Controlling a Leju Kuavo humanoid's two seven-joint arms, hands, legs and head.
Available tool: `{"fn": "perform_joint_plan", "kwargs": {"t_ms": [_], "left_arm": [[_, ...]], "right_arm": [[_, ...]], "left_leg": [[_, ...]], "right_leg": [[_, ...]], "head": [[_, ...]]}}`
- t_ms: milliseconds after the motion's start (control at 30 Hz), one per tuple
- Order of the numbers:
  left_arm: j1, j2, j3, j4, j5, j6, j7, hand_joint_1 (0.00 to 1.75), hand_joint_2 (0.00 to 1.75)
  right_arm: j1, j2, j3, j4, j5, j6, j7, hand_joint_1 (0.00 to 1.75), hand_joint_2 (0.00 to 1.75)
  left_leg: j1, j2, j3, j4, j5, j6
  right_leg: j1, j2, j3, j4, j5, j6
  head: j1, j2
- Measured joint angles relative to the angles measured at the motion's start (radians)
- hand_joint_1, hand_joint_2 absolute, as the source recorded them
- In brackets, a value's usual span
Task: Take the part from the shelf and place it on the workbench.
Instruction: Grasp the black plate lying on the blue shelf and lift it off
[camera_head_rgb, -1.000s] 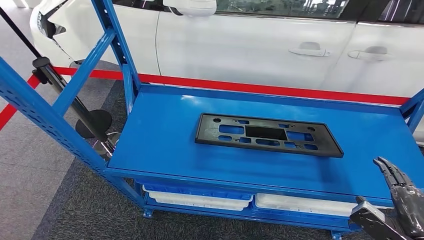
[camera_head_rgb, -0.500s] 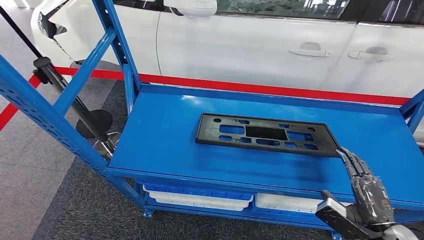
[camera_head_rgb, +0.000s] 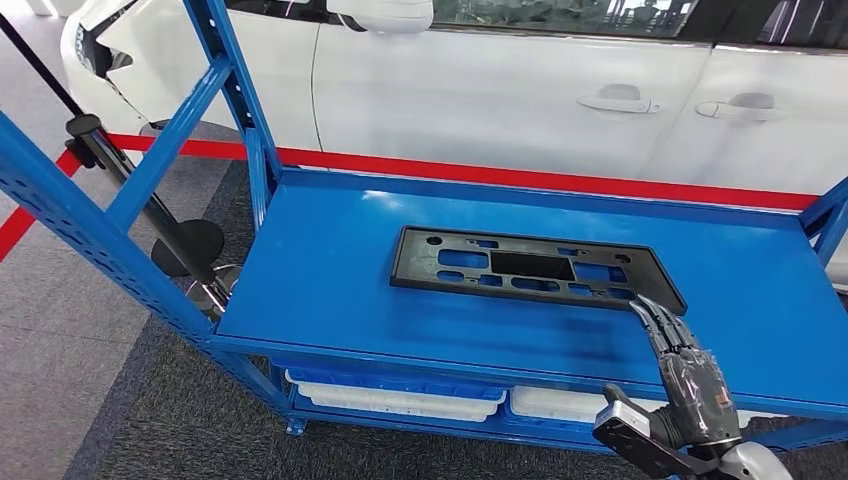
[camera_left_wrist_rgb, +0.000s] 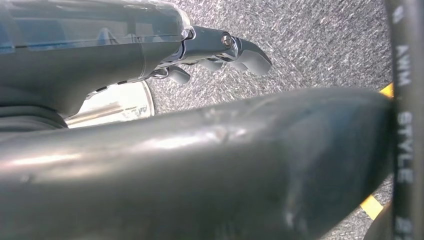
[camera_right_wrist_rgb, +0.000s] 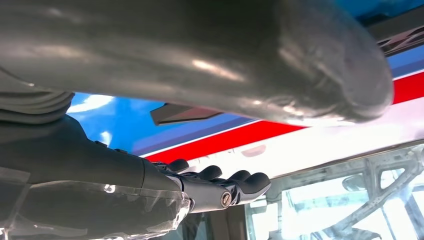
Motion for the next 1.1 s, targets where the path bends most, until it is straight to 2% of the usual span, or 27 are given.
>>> {"fn": "perform_joint_plan", "kwargs": {"t_ms": [367, 600, 1100], "left_arm": [[-0.002, 0.004, 0.000, 0.000, 0.009, -0.004, 0.008, 0.00, 0.00], [-0.003, 0.007, 0.000, 0.000, 0.011, -0.004, 0.015, 0.00, 0.00], [-0.003, 0.014, -0.001, 0.000, 0.013, -0.008, 0.014, 0.00, 0.00]], "right_arm": [[-0.174, 0.054, 0.077, 0.153, -0.022, 0.048, -0.046, 0.00, 0.00], [-0.249, 0.088, 0.130, 0.216, 0.005, 0.056, -0.054, 0.00, 0.00], [-0.303, 0.108, 0.170, 0.283, 0.001, 0.066, -0.050, 0.00, 0.00]], "left_leg": [[0.000, 0.000, 0.000, 0.000, 0.001, -0.001], [0.000, 0.000, 0.000, 0.000, 0.001, -0.001], [0.000, 0.000, 0.000, 0.000, 0.001, -0.001]], "right_leg": [[0.000, 0.000, 0.000, 0.000, 0.000, 0.000], [0.000, 0.000, 0.000, 0.001, 0.000, 0.000], [0.000, 0.000, 0.000, 0.001, 0.000, 0.000]], "head": [[0.000, 0.000], [0.000, 0.000], [0.000, 0.000]]}}
